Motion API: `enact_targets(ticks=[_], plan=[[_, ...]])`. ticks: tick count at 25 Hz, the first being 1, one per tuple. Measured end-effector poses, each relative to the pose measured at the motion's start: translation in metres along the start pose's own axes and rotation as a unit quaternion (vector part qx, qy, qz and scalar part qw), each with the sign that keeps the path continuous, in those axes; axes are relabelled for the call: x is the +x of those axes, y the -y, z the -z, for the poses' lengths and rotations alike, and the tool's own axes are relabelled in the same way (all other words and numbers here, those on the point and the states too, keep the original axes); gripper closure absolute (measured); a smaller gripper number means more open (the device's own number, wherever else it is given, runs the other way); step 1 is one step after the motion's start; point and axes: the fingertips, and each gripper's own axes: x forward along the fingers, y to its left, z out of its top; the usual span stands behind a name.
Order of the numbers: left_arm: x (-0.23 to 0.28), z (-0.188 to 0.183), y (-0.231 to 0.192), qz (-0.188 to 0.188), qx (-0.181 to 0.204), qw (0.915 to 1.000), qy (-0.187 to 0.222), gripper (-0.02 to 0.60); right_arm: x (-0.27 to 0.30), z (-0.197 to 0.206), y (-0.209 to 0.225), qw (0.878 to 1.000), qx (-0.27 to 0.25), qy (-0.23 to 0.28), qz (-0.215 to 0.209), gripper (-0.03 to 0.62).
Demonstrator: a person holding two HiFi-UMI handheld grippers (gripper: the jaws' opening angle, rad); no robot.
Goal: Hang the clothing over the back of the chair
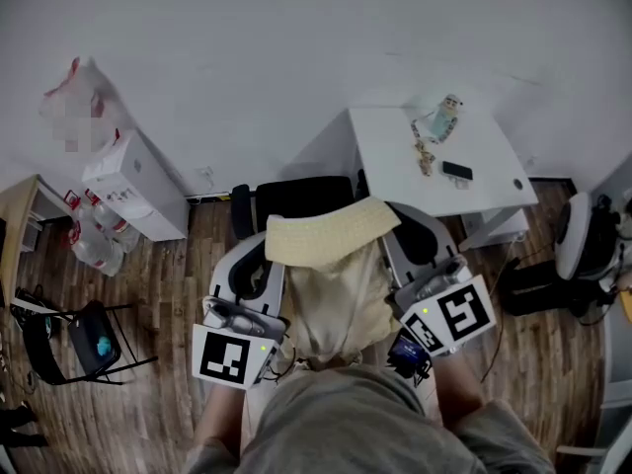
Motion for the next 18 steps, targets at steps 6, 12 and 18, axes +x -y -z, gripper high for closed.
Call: enact_targets(ticks=[6,12,18], plan=[[0.014,-0.017,-0.007,-0.006,0.02,0.9997,0.015,0.552,0.014,-0.014,0.01,1.0,-0.006,0.014,-0.007,0.553],[0.023,-0.001,-0.016,-0.015,0.03,0.9994,-0.001,0.551,0.028,0.005,0.02,1.0,-0.002,-0.001,-0.008,0.553],[0.029,0.028,-0.02,-0.032,0.037,0.9984,-0.029,0.551,0.032,0.03,0.028,1.0,0.0,-0.023,-0.011,0.553]])
